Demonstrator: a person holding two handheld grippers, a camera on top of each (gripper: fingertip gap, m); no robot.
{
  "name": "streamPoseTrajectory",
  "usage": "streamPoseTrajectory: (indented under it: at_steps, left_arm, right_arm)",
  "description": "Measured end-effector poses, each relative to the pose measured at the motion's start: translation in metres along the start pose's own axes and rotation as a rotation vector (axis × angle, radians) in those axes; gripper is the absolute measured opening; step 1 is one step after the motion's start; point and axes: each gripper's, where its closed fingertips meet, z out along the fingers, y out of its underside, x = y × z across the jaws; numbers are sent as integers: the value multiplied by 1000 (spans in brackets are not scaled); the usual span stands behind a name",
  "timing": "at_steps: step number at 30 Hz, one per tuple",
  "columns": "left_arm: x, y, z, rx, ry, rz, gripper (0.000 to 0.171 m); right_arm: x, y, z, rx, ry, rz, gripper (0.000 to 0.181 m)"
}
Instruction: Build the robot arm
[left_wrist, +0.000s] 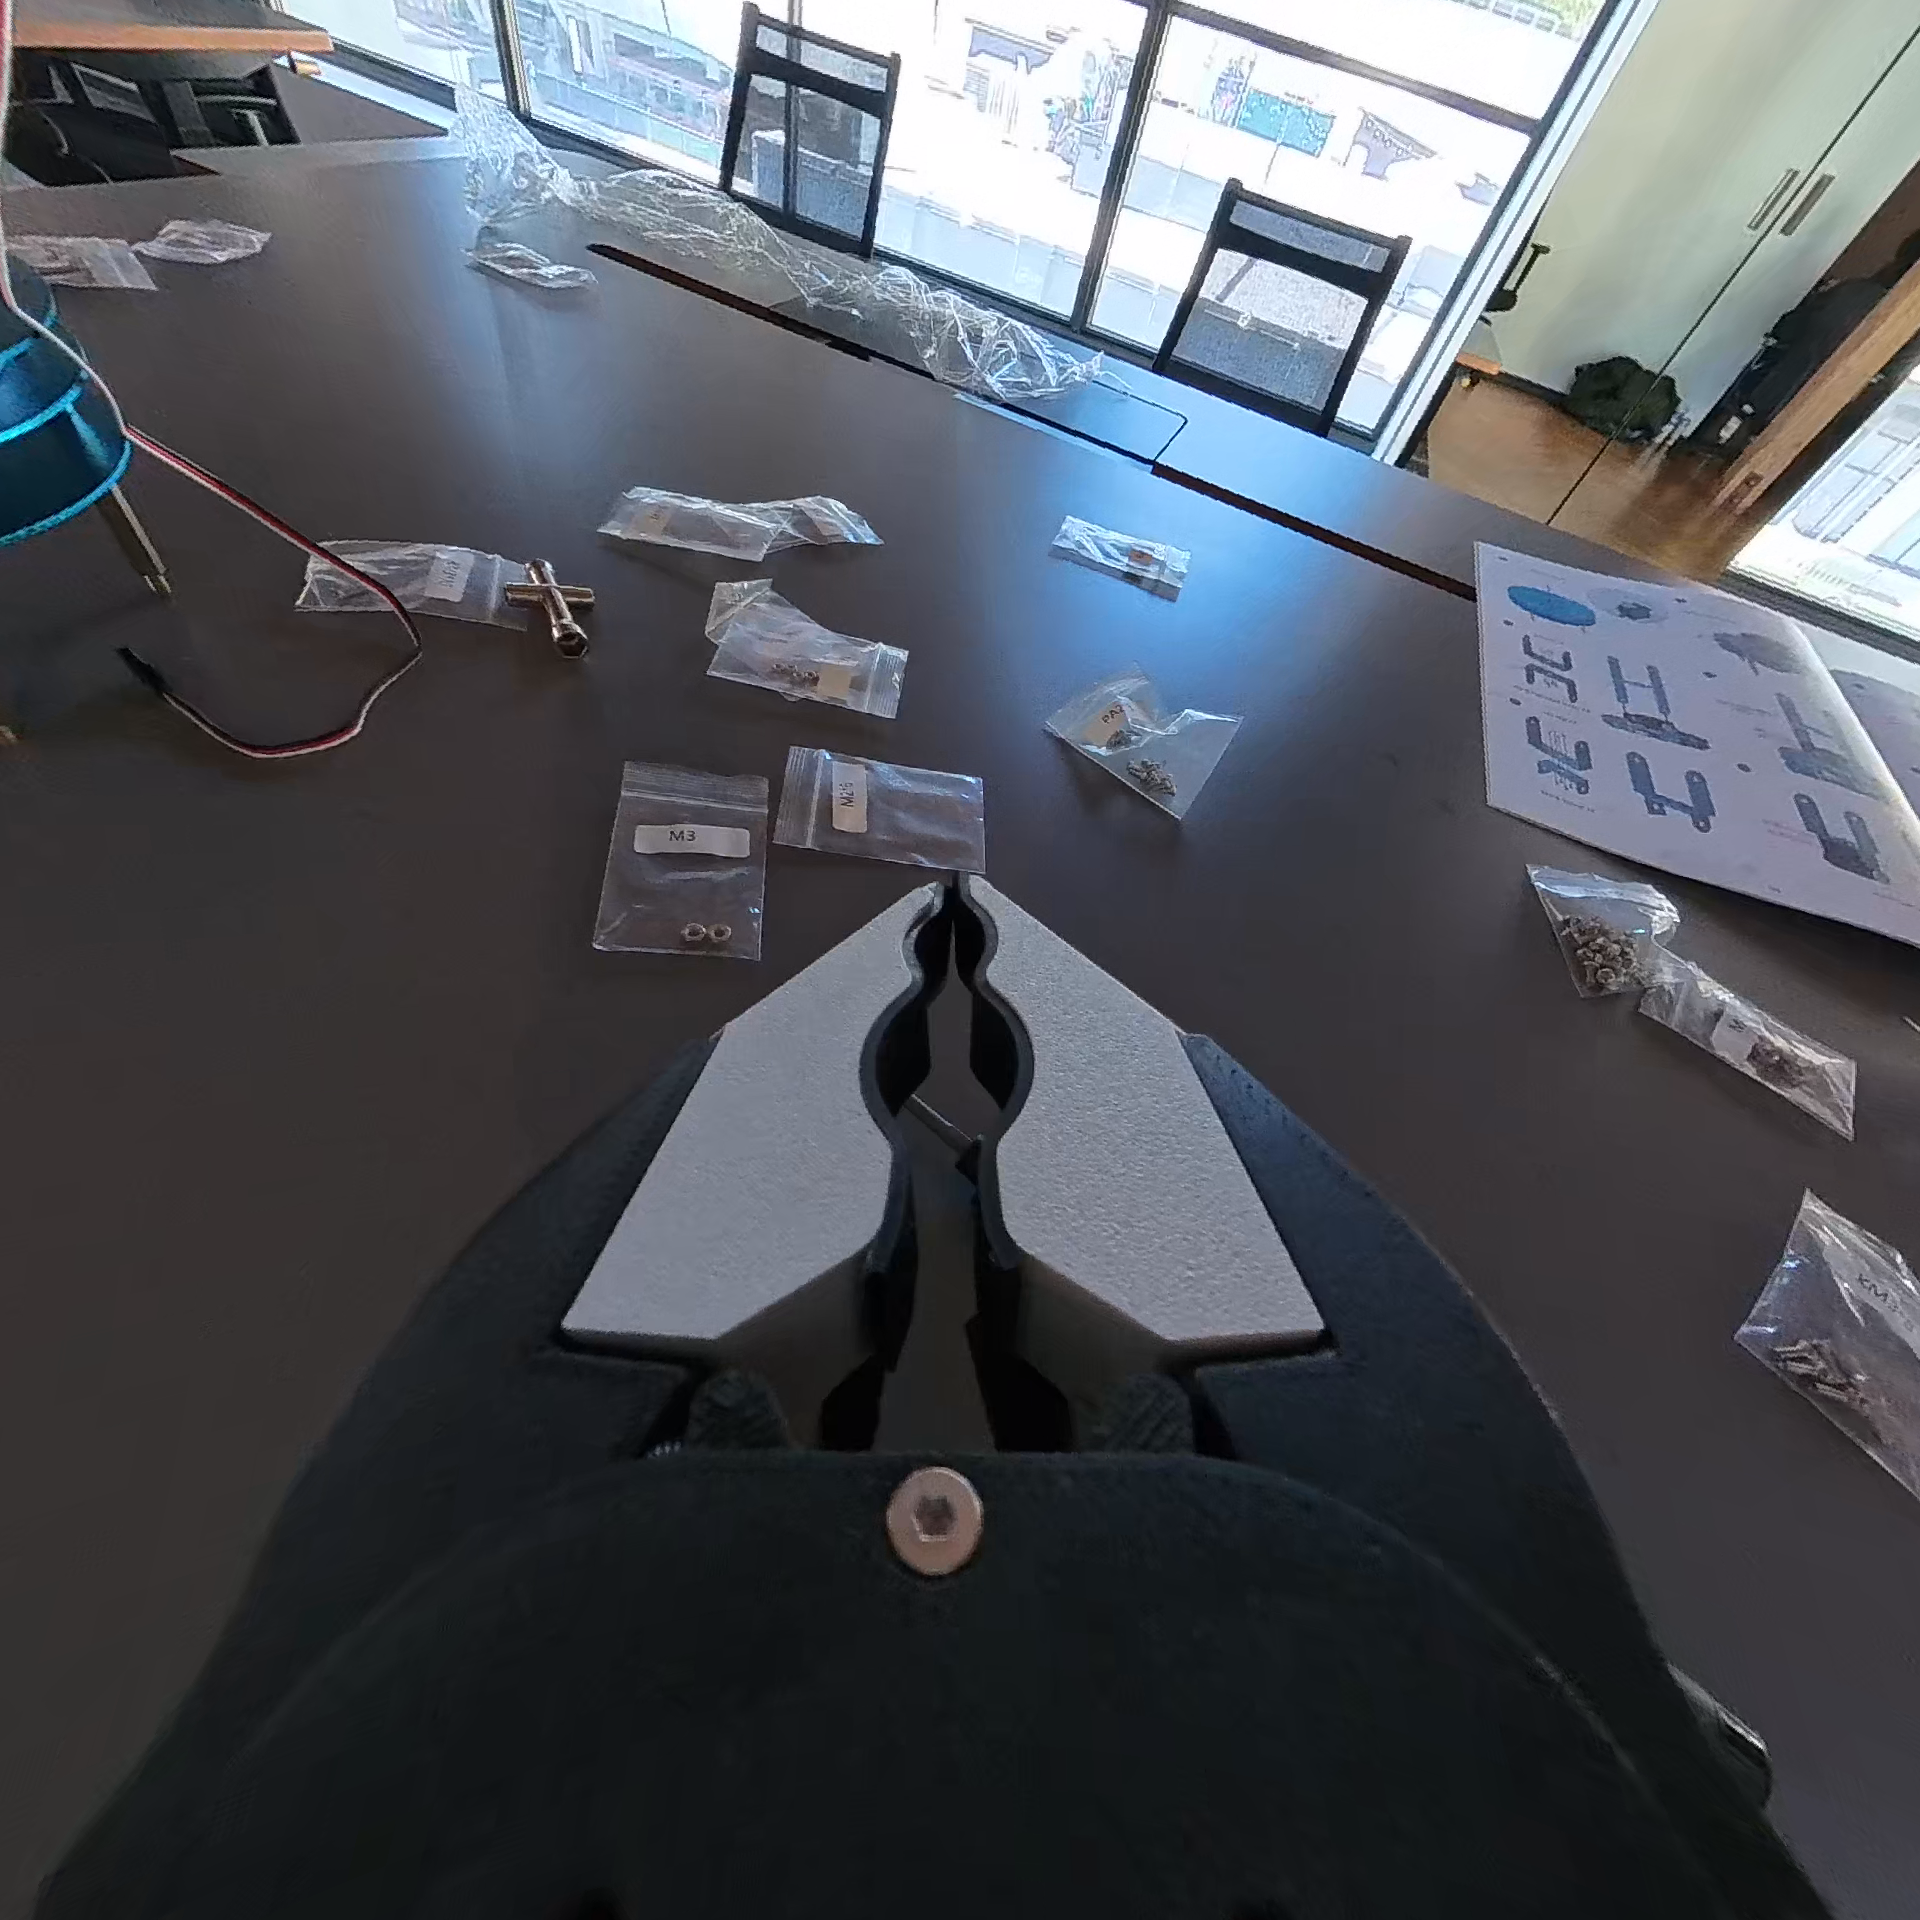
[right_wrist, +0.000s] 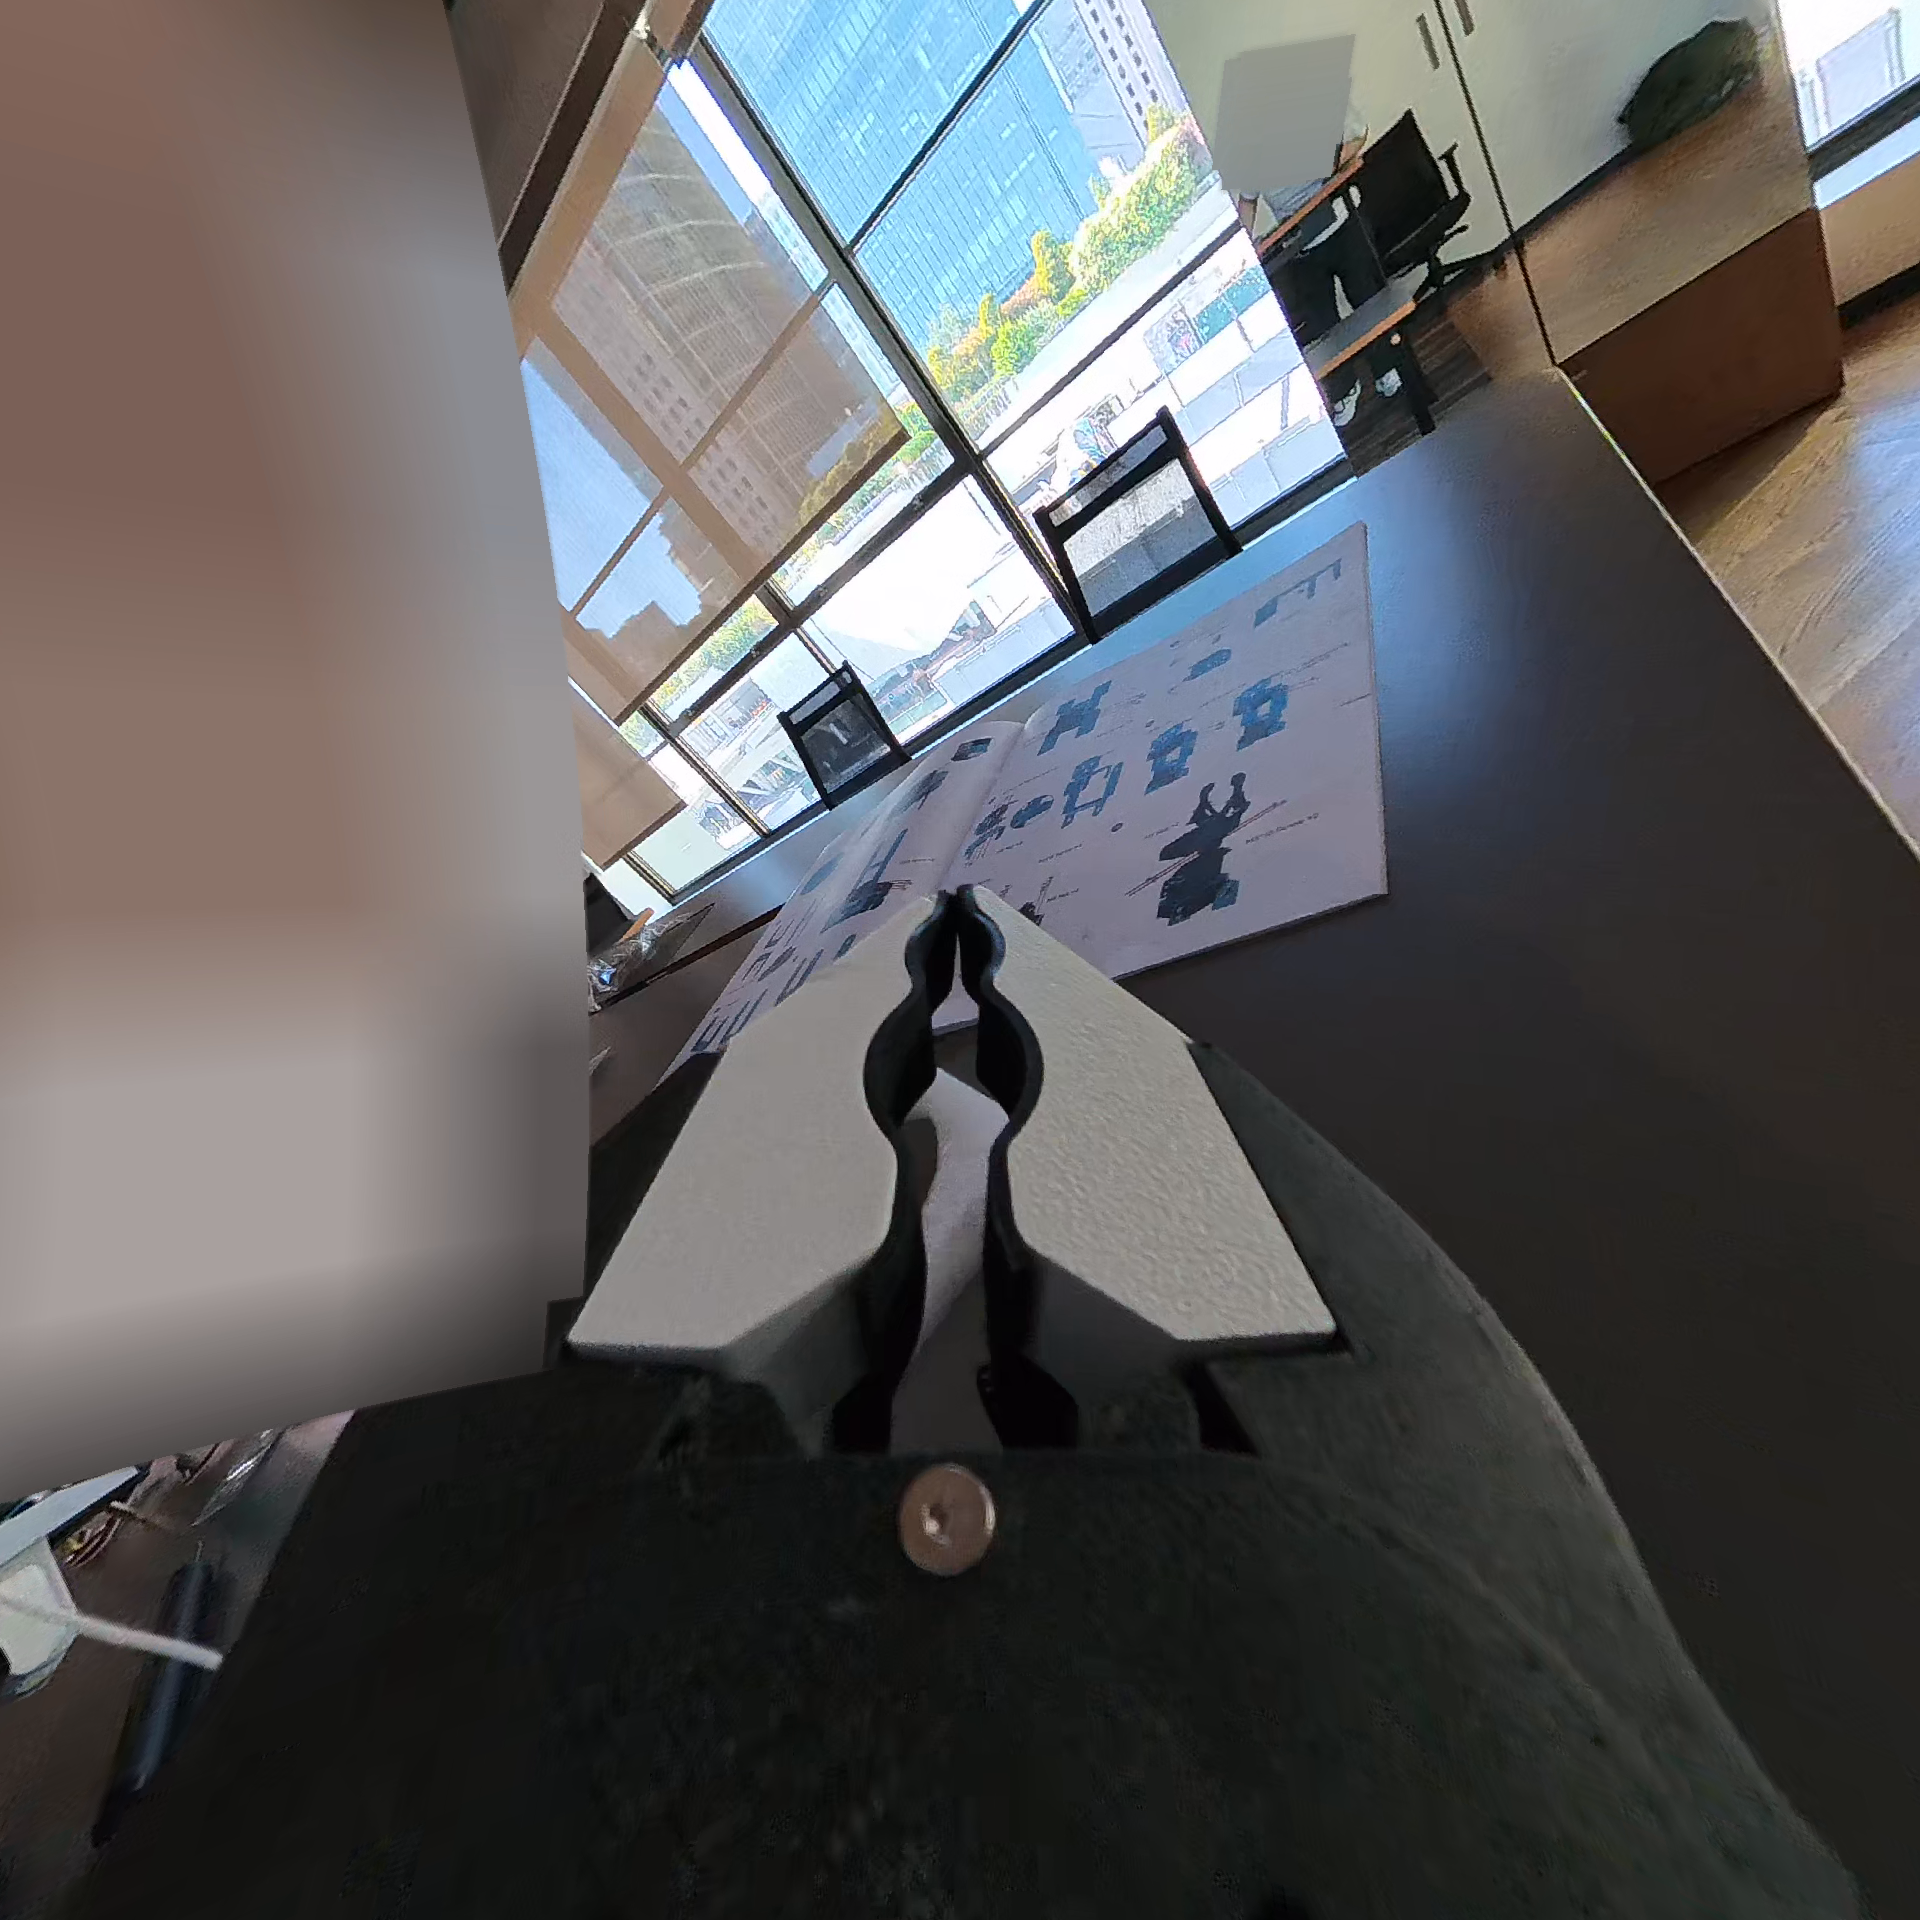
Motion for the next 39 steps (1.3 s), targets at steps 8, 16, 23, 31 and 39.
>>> streamPoseTrajectory:
  at_steps: [8,16,23,31,39]
  left_arm:
    - [-1,-1,0,6,-5,-1,0]
    - [0,0,0,4,-5,-3,0]
    - [0,0,-1,3,-4,-3,0]
    - [3,-7,-6,58,16,-7,0]
    - [9,-21,-20,182,88,-38,0]
  right_arm:
    - [6,2,1,-15,33,26,0]
    - [5,2,0,-11,30,20,0]
    - [5,2,0,-13,28,24,0]
    - [2,4,2,-26,20,21,0]
    - [-6,12,8,-63,19,-25,0]
